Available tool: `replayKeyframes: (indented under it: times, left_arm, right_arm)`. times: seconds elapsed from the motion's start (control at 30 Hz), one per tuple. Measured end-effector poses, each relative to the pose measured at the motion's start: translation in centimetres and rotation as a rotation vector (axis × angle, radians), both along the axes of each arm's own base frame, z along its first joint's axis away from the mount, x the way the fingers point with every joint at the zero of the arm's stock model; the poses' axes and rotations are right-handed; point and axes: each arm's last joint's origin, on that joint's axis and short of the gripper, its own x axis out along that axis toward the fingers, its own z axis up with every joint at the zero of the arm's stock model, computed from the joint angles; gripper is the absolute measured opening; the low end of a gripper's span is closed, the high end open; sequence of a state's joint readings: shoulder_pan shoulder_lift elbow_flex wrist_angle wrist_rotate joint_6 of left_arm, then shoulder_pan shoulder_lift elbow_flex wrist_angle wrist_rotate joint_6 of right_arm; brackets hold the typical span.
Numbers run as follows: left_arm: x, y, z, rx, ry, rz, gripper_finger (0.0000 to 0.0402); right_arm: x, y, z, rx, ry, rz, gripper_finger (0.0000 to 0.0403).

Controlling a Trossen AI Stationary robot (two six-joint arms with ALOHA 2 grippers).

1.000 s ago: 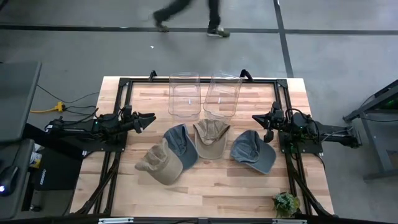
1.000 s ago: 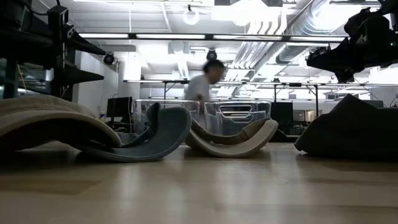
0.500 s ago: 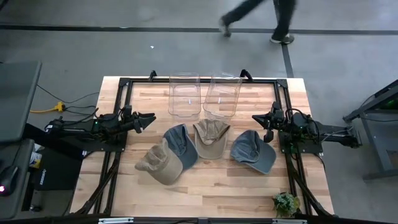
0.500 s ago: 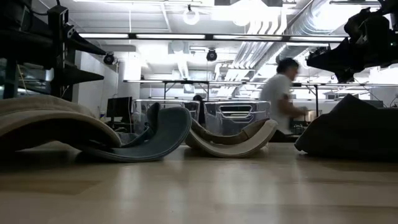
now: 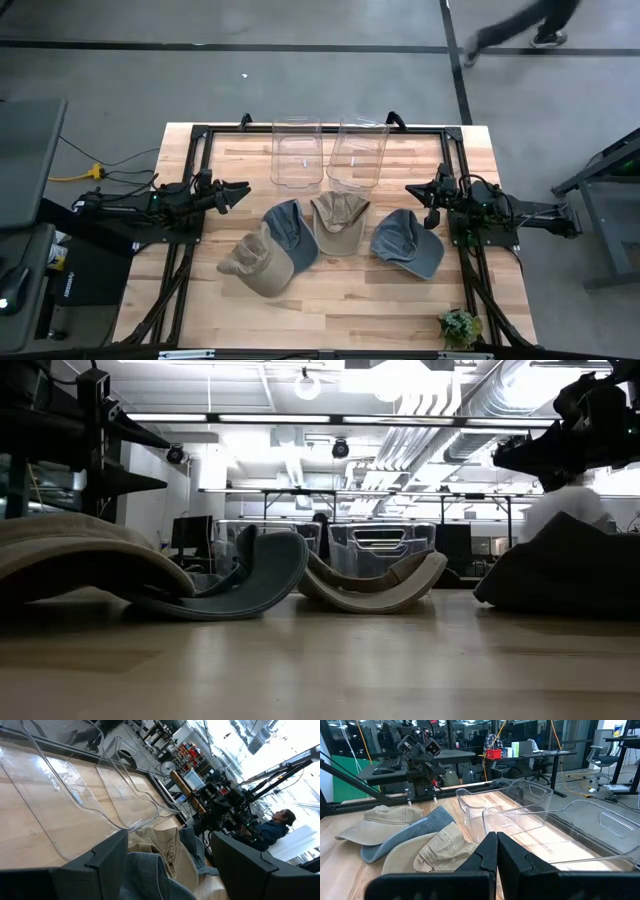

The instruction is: Pick & Place hat

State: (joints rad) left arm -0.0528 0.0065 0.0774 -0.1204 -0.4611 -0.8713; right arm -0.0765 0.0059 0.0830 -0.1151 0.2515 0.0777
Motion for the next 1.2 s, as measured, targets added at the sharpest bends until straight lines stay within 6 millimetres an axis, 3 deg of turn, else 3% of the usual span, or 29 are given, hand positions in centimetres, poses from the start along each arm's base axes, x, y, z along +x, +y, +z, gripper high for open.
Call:
replayKeyframes:
  times: [0.37, 0.83, 1.07, 1.2]
  left_arm:
    - [0.0, 0.1, 0.2, -0.009, -0.038, 0.021, 0.0261]
    - [0.0, 0.1, 1.2, -0.245, -0.248, 0.021, 0.0261]
    - [0.1, -0.2, 1.4, -0.244, -0.239, -0.09, 0.0261]
    - [-0.1, -0.3, 2.4, -0.174, -0.219, -0.124, 0.0261]
  right_arm:
    - [0.0, 0.0, 0.0, 0.0, 0.001, 0.0, 0.0]
    - [0.0, 0.0, 0.0, 0.0, 0.001, 0.0, 0.0]
    - [0.0, 0.0, 0.0, 0.0, 0.0, 0.0, 0.0]
    - [0.0, 0.0, 0.0, 0.0, 0.001, 0.0, 0.0]
